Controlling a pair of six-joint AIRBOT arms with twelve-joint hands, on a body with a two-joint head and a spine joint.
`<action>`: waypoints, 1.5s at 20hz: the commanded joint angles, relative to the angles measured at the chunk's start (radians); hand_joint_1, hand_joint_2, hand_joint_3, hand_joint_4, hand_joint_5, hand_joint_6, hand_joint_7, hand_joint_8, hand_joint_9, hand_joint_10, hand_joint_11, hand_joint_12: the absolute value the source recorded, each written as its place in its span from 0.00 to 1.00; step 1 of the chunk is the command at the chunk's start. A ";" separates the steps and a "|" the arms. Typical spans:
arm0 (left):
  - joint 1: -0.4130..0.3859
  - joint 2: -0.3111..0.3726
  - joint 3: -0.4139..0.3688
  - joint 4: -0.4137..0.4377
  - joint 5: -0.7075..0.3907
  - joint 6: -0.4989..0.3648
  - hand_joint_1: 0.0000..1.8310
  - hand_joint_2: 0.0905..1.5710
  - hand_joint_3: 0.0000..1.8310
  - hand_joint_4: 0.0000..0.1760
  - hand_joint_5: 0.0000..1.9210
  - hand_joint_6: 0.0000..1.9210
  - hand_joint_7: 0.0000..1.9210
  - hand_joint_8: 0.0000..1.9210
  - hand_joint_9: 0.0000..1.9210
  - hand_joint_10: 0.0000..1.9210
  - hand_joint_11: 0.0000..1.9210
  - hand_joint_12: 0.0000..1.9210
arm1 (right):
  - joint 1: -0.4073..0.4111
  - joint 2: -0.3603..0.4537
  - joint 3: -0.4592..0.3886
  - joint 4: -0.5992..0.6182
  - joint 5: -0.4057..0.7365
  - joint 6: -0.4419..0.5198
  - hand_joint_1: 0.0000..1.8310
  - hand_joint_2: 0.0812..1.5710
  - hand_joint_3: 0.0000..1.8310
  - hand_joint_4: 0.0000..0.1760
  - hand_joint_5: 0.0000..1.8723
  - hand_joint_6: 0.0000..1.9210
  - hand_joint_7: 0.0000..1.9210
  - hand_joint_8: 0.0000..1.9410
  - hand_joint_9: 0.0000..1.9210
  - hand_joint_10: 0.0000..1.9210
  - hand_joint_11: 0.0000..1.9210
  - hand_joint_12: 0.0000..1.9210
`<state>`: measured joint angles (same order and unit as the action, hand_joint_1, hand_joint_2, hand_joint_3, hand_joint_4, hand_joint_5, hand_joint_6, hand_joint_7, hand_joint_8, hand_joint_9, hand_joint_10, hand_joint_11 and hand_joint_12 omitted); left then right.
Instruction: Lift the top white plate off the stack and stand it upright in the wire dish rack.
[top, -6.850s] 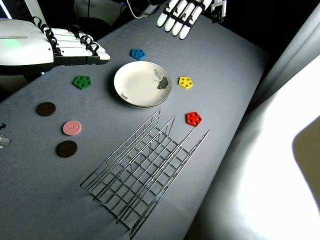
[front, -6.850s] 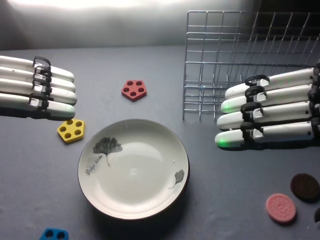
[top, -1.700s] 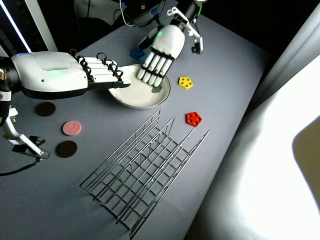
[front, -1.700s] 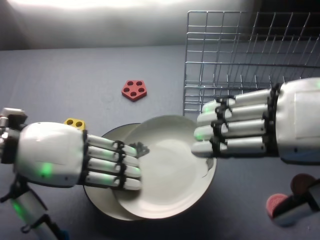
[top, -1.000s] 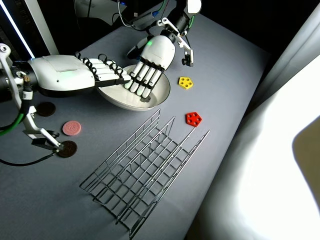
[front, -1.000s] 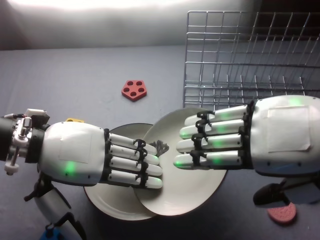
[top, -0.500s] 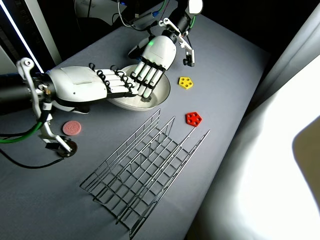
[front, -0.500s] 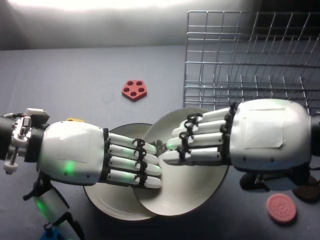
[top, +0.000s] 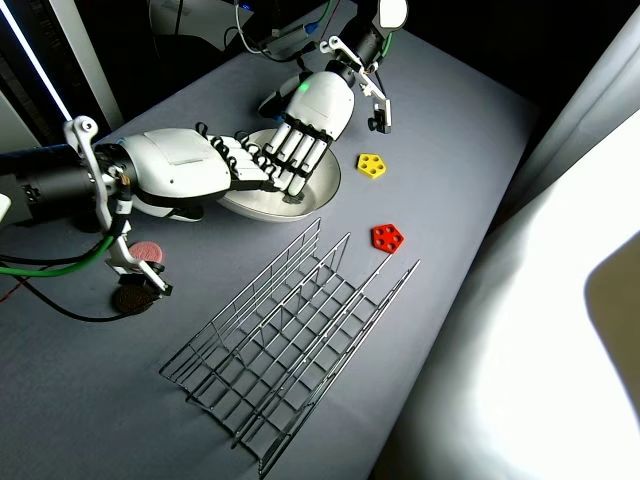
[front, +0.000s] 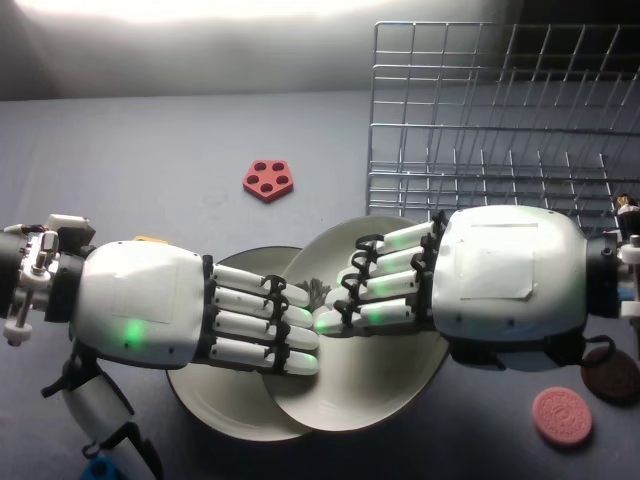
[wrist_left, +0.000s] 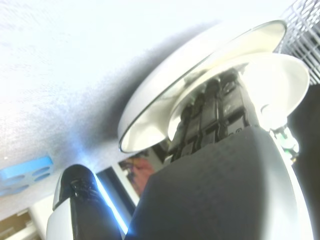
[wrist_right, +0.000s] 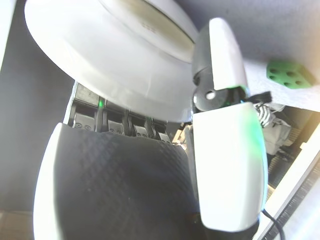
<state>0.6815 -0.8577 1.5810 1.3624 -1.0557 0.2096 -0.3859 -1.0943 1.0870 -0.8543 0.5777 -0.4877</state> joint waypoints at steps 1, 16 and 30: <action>-0.004 -0.011 -0.001 -0.010 -0.001 0.000 0.10 0.52 0.00 0.00 0.00 0.00 0.00 0.00 0.00 0.00 0.01 0.02 | -0.002 0.000 0.003 0.035 0.088 -0.005 0.77 0.65 0.00 0.00 0.17 0.01 0.19 0.01 0.20 0.01 0.16 0.14; 0.002 -0.011 0.016 -0.033 -0.009 -0.001 0.08 0.53 0.00 0.00 0.00 0.00 0.00 0.00 0.00 0.00 0.01 0.01 | 0.010 0.005 -0.021 0.039 0.112 -0.005 0.82 0.64 0.00 0.00 0.55 0.44 0.57 0.30 0.63 0.30 0.56 0.64; -0.052 0.057 0.107 -0.152 -0.095 -0.036 0.07 0.55 0.00 0.00 0.00 0.00 0.00 0.00 0.00 0.00 0.00 0.00 | 0.175 0.038 -0.032 -0.001 0.184 0.154 0.82 0.64 0.00 0.00 0.54 0.48 0.60 0.23 0.61 0.30 0.54 0.64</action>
<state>0.6514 -0.8062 1.6863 1.2869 -1.0782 0.1780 -0.2222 -1.0679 1.0565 -0.9089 0.6609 -0.3321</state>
